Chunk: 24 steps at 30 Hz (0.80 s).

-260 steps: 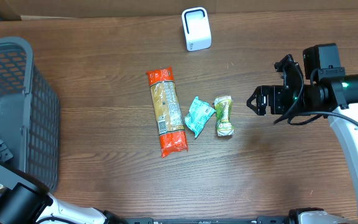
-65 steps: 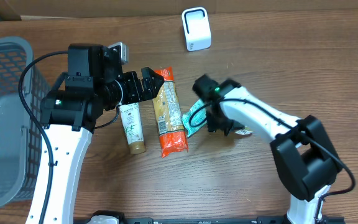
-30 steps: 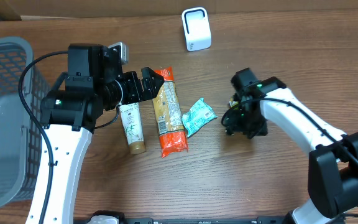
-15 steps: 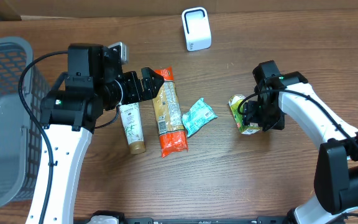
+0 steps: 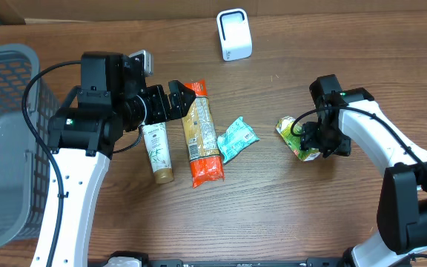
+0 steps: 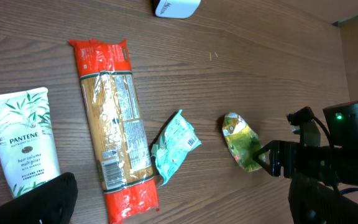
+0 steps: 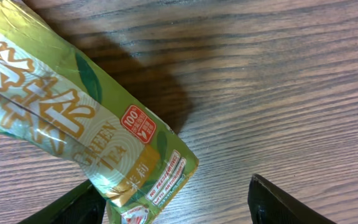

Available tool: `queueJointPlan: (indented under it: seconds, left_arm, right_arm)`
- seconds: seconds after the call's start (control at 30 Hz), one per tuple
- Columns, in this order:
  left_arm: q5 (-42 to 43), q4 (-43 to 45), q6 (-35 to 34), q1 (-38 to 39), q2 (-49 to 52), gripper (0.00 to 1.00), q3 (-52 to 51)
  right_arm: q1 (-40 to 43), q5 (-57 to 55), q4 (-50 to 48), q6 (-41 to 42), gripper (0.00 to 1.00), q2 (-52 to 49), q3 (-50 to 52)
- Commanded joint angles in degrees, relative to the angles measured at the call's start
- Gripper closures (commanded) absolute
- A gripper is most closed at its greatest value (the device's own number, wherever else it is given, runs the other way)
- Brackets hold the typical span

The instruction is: Scan the item barcode

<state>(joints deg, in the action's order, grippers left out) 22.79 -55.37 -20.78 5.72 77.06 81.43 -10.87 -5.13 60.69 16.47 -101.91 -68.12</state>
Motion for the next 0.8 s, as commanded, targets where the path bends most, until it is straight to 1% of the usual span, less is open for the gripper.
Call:
queueJointPlan:
  seconds: [0.0,0.1,0.27,0.37,0.47,0.63,0.67,0.7,0.77]
  left_arm:
    - [0.98,-0.09,1.07,0.31,0.52,0.00,1.22]
    - [0.98,-0.09,1.07,0.31,0.52,0.00,1.22]
    - [0.98,-0.09,1.07,0.31,0.52,0.00,1.22]
    - [0.98,-0.09,1.07,0.31,0.52,0.00,1.22]
    - [0.98,-0.09,1.07,0.31,0.52,0.00,1.22]
    - [0.98,-0.09,1.07,0.31,0.52,0.00,1.22]
    - [0.98,-0.09,1.07,0.31,0.52,0.00,1.22]
    - [0.98,-0.09,1.07,0.31,0.52,0.00,1.22]
    - [0.98,-0.09,1.07,0.31,0.52,0.00,1.22]
  right_arm:
    - [0.17,0.13,-0.94,-1.22,0.28,-0.11,0.61]
    - [0.17,2.43,-3.67,-5.40,0.28,-0.11,0.61]
    - [0.24,3.04,-11.80,-9.77,0.28,-0.11,0.61]
    - [0.24,5.57,-13.60,-12.44,0.30,-0.15,0.61]
    - [0.24,5.75,-13.75,-12.48,0.40,-0.79,0.66]
    - [0.24,6.82,-14.86,-12.48,0.55,-1.75,2.36]
    - [0.24,6.88,-15.23,-12.46,0.60,-1.75,2.91]
    - [0.24,7.43,-15.41,-12.41,0.74,-1.75,3.69]
    - [0.24,7.87,-14.97,-11.82,0.86,-1.73,3.67]
